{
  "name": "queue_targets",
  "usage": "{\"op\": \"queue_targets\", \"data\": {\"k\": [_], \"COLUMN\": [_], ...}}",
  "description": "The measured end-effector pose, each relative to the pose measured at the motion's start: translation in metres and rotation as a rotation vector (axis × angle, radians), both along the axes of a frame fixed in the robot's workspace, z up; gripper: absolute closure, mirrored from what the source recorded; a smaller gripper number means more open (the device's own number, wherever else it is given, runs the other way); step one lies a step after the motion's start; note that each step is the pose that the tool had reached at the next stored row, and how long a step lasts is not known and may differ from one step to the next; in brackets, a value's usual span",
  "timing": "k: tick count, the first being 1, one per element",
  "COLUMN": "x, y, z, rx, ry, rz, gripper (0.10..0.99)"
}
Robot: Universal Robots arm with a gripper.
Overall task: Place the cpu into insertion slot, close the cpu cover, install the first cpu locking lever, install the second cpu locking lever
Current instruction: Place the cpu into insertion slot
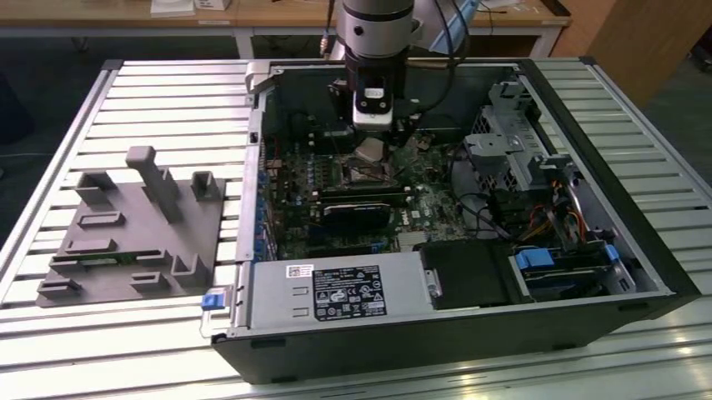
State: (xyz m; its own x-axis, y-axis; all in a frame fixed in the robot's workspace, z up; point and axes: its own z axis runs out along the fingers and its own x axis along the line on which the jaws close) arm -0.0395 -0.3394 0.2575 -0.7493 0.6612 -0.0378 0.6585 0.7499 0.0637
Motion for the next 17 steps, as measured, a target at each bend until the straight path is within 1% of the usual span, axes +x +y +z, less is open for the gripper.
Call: {"op": "queue_targets", "data": {"k": [8,17], "x": [0.0000,0.0000], "y": [0.0000,0.0000], "z": [-0.0005,-0.0013], "rx": [0.000,0.000], "ry": [0.0000,0.0000], "rz": [-0.121,-0.279], "gripper": [0.545,0.545]}}
